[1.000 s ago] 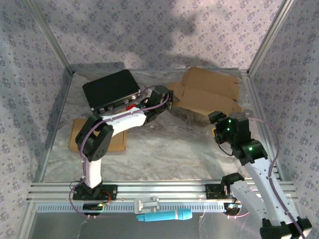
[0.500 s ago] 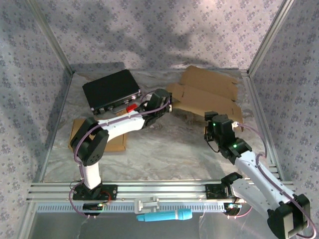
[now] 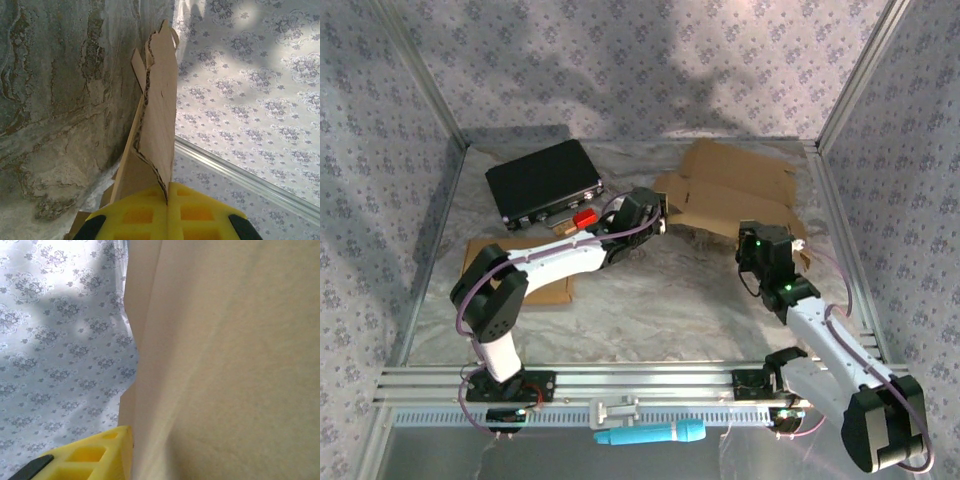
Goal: Fold the paper box
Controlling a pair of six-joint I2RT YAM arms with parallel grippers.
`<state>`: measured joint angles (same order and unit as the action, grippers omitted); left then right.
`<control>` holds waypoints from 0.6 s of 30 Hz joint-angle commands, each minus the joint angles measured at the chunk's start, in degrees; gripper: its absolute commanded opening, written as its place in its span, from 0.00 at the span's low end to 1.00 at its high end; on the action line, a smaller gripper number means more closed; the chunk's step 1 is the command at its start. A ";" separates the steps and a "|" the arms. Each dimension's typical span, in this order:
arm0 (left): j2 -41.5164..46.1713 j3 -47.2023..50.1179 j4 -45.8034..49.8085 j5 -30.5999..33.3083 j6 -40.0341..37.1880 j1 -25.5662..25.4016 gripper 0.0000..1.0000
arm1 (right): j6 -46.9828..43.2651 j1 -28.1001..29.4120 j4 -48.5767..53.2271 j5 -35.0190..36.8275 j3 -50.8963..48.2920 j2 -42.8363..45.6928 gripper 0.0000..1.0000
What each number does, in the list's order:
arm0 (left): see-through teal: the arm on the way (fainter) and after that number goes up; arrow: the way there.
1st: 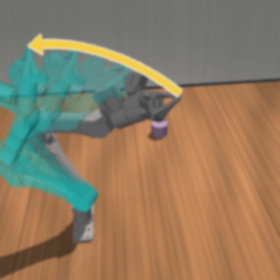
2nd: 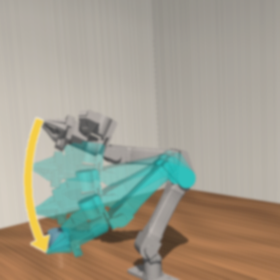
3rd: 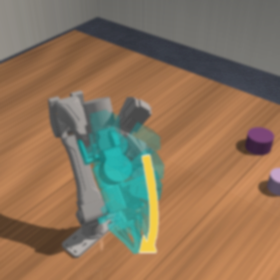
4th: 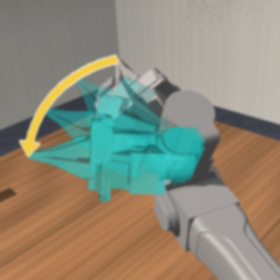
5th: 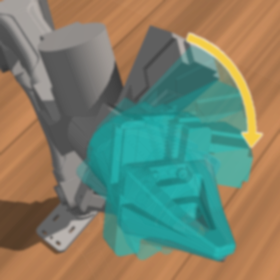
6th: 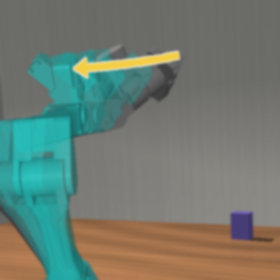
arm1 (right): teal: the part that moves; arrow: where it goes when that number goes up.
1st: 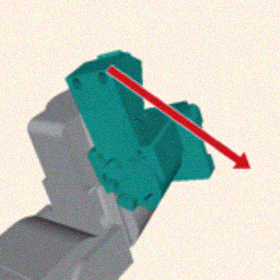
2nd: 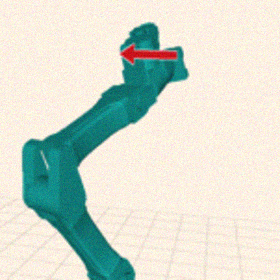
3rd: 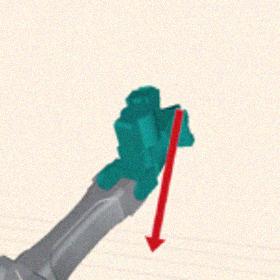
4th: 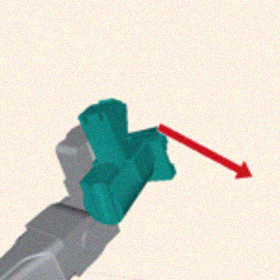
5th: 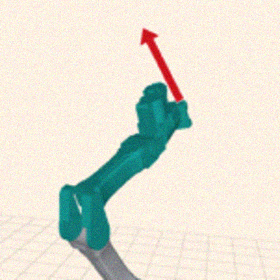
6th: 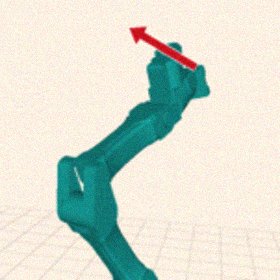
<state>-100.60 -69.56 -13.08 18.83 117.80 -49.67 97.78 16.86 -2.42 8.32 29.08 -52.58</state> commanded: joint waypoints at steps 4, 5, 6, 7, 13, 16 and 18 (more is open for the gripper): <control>3.33 1.74 0.52 1.55 1.74 -0.95 0.00 | -1.44 -0.76 -2.45 -2.54 1.38 -0.39 0.24; 3.62 2.12 0.51 1.66 1.86 -1.04 0.00 | -1.66 -1.07 -1.94 -2.61 1.79 -0.27 0.21; 3.82 2.45 0.46 1.71 1.93 -1.14 0.00 | -1.93 -1.22 -1.31 -2.68 2.16 -0.18 0.20; 4.04 2.88 0.24 1.67 2.02 -1.29 0.00 | -1.98 -1.46 -0.79 -2.90 2.46 -0.15 0.19; 4.88 4.61 -0.91 1.83 2.40 -1.92 0.00 | -2.10 -2.64 1.20 -4.75 4.38 -0.77 0.04; 5.32 5.28 -1.99 0.93 1.75 -2.04 0.03 | -3.65 -3.62 3.35 -5.36 6.94 -0.85 0.00; 6.07 5.66 -2.30 -0.67 0.39 -1.79 0.34 | -5.31 -4.59 6.10 -5.98 9.71 -0.84 0.00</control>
<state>-97.45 -64.23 -13.78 19.92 118.56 -51.03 95.07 13.28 0.40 3.20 34.00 -53.43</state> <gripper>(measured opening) 0.228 0.065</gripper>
